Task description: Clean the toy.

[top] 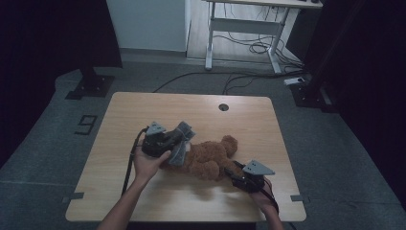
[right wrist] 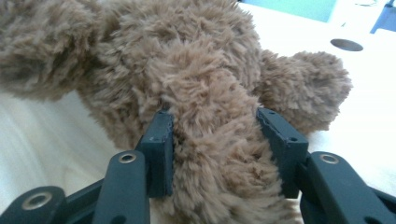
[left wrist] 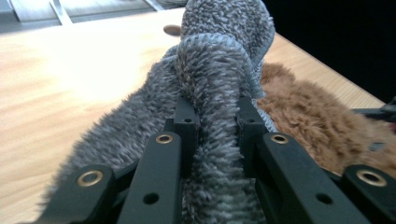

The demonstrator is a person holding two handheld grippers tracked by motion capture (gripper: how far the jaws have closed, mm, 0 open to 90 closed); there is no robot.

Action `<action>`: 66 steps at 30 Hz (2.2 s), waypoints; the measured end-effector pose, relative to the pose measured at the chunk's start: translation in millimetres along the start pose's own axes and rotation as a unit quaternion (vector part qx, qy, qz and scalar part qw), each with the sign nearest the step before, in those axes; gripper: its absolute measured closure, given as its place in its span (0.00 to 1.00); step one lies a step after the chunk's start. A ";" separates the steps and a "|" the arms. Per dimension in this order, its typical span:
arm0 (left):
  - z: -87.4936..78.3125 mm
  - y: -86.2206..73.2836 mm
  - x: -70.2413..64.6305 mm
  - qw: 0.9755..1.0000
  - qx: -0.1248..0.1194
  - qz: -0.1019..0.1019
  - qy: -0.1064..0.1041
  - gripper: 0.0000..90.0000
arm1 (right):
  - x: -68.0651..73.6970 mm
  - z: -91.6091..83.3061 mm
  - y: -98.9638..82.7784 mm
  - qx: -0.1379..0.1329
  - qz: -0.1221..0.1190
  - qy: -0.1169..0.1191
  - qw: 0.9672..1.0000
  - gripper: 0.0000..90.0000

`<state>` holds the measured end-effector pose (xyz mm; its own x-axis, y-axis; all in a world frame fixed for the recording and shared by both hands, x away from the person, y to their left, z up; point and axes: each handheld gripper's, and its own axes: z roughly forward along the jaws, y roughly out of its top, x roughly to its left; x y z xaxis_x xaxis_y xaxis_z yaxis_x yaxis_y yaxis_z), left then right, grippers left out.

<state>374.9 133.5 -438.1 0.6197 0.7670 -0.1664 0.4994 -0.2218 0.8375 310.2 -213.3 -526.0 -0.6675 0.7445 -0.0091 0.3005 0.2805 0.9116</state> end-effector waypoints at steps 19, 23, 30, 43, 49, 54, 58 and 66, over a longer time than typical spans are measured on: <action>-25.6 -74.0 7.7 0.994 -0.060 -0.048 -0.078 0.86 | 9.0 24.2 38.1 0.059 0.042 0.079 0.994 0.14; -23.8 -76.9 10.0 0.993 -0.064 -0.052 -0.081 0.86 | 24.4 45.3 23.6 0.093 0.019 0.071 0.993 0.22; -3.0 -62.0 13.1 0.995 -0.068 -0.047 -0.064 0.86 | 24.0 48.2 19.6 0.058 -0.010 -0.004 0.998 0.33; -11.4 -53.0 21.4 0.994 -0.061 -0.059 -0.068 0.84 | 18.8 52.4 12.5 0.017 -0.002 -0.033 0.999 0.31; -44.7 -56.8 30.7 0.998 -0.042 -0.040 -0.027 0.84 | 17.0 47.9 12.6 0.021 -0.002 -0.021 1.000 0.28; -87.3 -86.4 54.4 0.998 -0.012 -0.043 0.040 0.83 | 17.7 45.7 11.6 0.020 -0.002 -0.019 1.000 0.28; -103.2 -109.6 62.8 0.996 0.019 -0.046 0.072 0.80 | 18.1 45.5 11.7 0.021 -0.001 -0.019 1.000 0.28; -93.1 -131.5 70.6 0.986 0.114 -0.058 0.102 0.47 | 19.7 45.8 11.4 0.021 0.005 -0.022 1.000 0.27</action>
<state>296.6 272.9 -511.5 0.4273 0.8953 -0.1259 0.6977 -0.2379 0.6758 331.7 -167.6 -534.6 -0.6338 0.7732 -0.0199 0.3349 0.2976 0.8940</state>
